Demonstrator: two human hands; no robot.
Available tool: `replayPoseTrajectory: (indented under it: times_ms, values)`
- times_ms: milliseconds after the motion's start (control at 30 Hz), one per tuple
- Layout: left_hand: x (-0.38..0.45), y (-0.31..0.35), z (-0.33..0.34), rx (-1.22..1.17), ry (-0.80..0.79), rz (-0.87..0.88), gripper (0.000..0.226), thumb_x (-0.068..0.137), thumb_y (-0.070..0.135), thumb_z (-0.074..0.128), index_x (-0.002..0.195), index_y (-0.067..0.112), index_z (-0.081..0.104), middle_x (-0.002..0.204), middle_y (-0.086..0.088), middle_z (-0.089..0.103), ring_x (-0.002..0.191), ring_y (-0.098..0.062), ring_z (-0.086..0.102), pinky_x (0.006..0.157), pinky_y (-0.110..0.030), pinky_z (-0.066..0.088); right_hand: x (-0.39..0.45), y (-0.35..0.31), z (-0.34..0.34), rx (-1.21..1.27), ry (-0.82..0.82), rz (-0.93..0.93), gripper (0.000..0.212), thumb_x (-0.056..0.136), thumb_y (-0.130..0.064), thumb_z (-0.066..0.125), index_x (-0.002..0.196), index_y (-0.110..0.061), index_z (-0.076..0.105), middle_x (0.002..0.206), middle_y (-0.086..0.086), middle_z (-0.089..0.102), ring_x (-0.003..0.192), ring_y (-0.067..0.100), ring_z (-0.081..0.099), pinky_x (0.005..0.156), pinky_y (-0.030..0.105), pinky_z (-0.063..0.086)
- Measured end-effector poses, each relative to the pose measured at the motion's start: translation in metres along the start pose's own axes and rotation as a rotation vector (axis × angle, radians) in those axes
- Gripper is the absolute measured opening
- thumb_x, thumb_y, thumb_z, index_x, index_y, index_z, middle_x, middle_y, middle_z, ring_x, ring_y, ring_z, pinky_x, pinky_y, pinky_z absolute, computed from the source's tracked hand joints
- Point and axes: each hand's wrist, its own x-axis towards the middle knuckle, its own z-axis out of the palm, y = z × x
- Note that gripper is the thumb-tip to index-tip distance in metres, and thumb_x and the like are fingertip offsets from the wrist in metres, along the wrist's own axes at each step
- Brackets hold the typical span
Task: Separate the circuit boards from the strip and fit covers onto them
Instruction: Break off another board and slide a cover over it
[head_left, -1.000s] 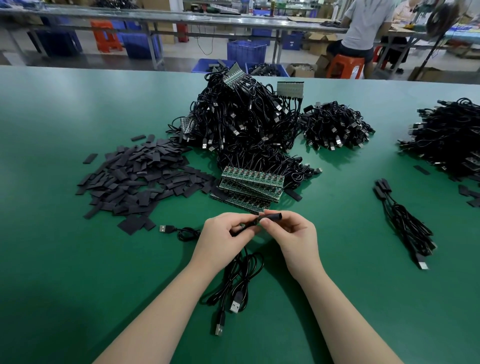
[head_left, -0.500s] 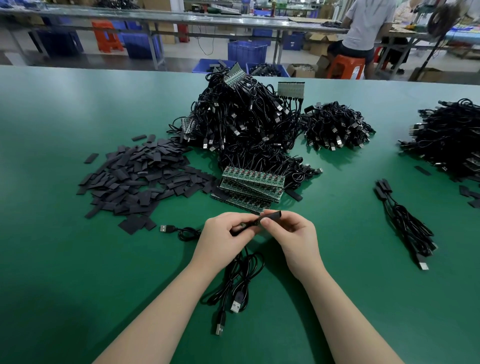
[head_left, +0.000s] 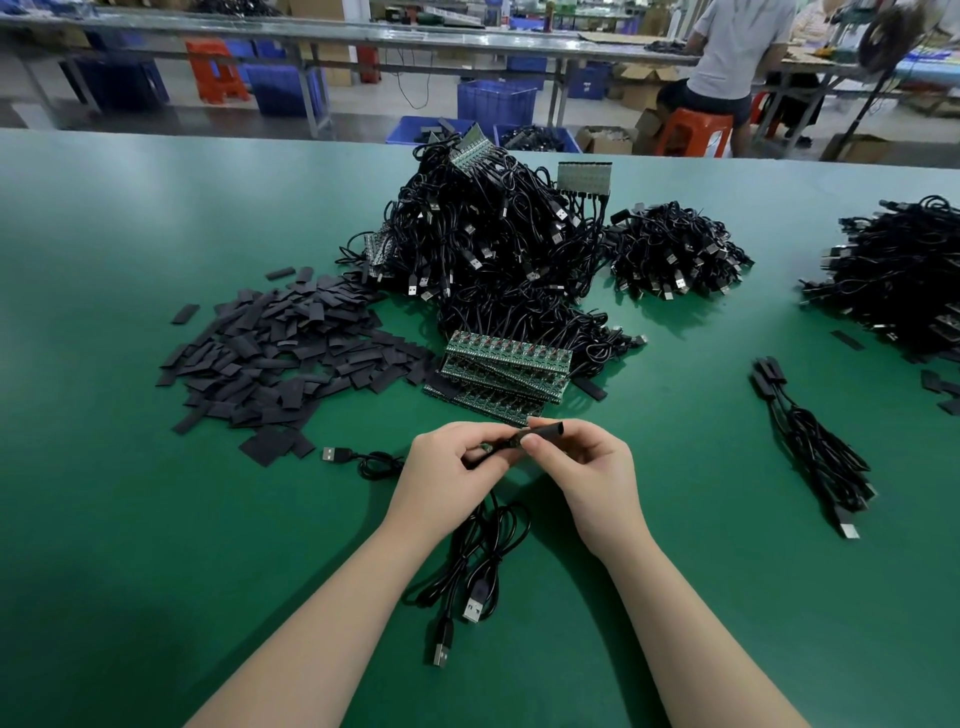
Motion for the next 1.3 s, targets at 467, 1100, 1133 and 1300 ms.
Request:
replayPoseTrajectory:
  times_ms: [467,1100,1133,1300]
  values:
    - [0.0002,-0.0055,0.0003,0.010,0.008,0.022,0.026,0.082,0.031,0.074,0.101,0.049,0.069,0.092,0.018,0.071,0.082,-0.004,0.066,0.075,-0.017,0.052,-0.0010,-0.0022,-0.0004,-0.006,-0.011,0.020,0.023,0.082,-0.007,0.077,0.072,-0.028,0.077,0.097,-0.009,0.077,0.082,0.004,0.070,0.072,0.016,0.052]
    - [-0.0009,-0.0029,-0.0001,0.030,0.022,0.034,0.028,0.080,0.029,0.072,0.101,0.047,0.068,0.093,0.020,0.070,0.088,0.001,0.065,0.079,-0.014,0.050,-0.0013,-0.0013,0.0015,-0.076,-0.019,-0.014,0.023,0.082,-0.007,0.077,0.076,-0.029,0.076,0.094,-0.010,0.076,0.079,0.006,0.069,0.073,0.023,0.057]
    - [-0.0009,-0.0030,0.0000,0.031,0.022,0.037,0.027,0.080,0.029,0.072,0.101,0.046,0.070,0.094,0.020,0.070,0.089,0.002,0.065,0.080,-0.015,0.051,-0.0013,-0.0011,0.0013,-0.076,-0.019,-0.009,0.024,0.082,-0.007,0.077,0.075,-0.030,0.077,0.093,-0.010,0.077,0.079,0.007,0.068,0.074,0.025,0.056]
    - [-0.0014,0.0004,0.0004,0.038,0.023,0.046,0.033,0.076,0.048,0.064,0.104,0.066,0.062,0.089,0.020,0.068,0.082,-0.005,0.062,0.076,-0.012,0.049,-0.0010,0.0003,0.0003,-0.111,-0.055,0.001,0.018,0.083,-0.013,0.078,0.076,-0.030,0.077,0.077,-0.002,0.074,0.069,0.008,0.064,0.067,0.024,0.052]
